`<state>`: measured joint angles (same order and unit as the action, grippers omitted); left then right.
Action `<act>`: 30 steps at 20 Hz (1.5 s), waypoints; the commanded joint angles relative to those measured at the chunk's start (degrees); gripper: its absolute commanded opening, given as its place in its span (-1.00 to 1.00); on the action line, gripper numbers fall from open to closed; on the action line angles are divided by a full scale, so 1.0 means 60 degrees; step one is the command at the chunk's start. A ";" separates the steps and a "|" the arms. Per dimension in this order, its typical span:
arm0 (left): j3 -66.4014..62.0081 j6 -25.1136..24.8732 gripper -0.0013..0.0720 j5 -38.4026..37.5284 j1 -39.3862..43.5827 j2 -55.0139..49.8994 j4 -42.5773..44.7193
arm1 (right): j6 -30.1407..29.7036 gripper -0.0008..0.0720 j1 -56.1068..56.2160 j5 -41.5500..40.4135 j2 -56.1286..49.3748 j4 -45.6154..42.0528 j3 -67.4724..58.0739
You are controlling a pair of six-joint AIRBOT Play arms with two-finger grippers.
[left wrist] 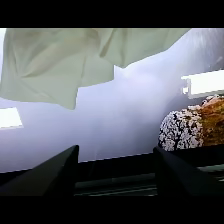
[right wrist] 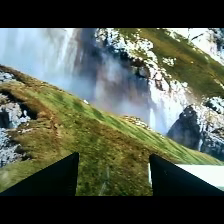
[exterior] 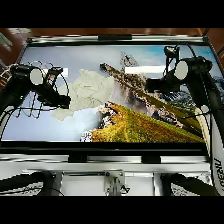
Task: Fold the shirts.
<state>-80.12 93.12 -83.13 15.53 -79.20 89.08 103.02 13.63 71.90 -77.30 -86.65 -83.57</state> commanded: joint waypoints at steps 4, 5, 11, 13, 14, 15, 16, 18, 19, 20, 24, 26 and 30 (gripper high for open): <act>0.0004 0.0106 0.53 0.0492 -0.0004 -0.0007 -0.0091 | -0.0372 0.58 0.0011 -0.0106 -0.0007 0.2583 -0.0004; 0.0004 0.0127 0.53 0.0787 -0.0004 -0.0007 -0.0157 | -0.0521 0.58 0.0011 -0.0029 -0.0007 0.2809 -0.0007; 0.0004 0.0215 0.53 0.1555 -0.0004 -0.0007 -0.0896 | -0.0543 0.58 0.0011 0.0353 -0.0007 0.2860 -0.0004; 0.0000 0.0211 0.53 0.1942 -0.0004 -0.0015 -0.1337 | -0.0550 0.58 0.0011 0.0146 -0.0007 0.2805 -0.0004; 0.0000 0.0211 0.53 0.1938 -0.0004 -0.0018 -0.1348 | -0.0554 0.58 0.0011 -0.0036 -0.0007 0.2641 -0.0004; -0.0004 0.0208 0.53 0.1963 -0.0015 -0.0018 -0.1330 | -0.0550 0.58 0.0011 -0.0248 -0.0007 0.2350 -0.0004; -0.0004 0.0124 0.53 0.2007 -0.0047 -0.0018 -0.1202 | -0.0546 0.58 0.0011 -0.0437 -0.0007 0.1989 -0.0004; -0.0004 0.0102 0.53 0.2018 -0.0168 -0.0025 -0.0463 | -0.0543 0.58 0.0011 -0.0816 -0.0007 0.1271 0.0004; -0.0004 0.0098 0.53 0.2018 -0.0259 -0.0025 -0.0044 | -0.0535 0.58 0.0011 -0.0954 -0.0007 0.0984 0.0004; -0.0004 0.0102 0.53 0.2044 -0.0368 -0.0025 0.0259 | -0.0528 0.58 0.0011 -0.1115 -0.0007 0.0750 0.0004; 0.0098 0.0288 0.59 0.2787 -0.0943 -0.0127 0.0204 | -0.0342 0.58 0.0011 -0.1647 -0.0007 0.0572 0.0004; 0.0084 0.0335 1.00 0.3293 -0.1111 -0.0616 -0.0769 | -0.0248 0.58 0.0011 -0.1774 -0.0007 0.0627 0.0004; 0.0080 0.0361 1.00 0.3483 -0.1271 -0.2189 -0.2186 | -0.0244 0.58 0.0011 -0.1719 -0.0007 0.0637 0.0004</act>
<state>-79.64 94.96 -64.49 8.86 -87.22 81.69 101.30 13.65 62.06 -77.32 -82.50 -83.57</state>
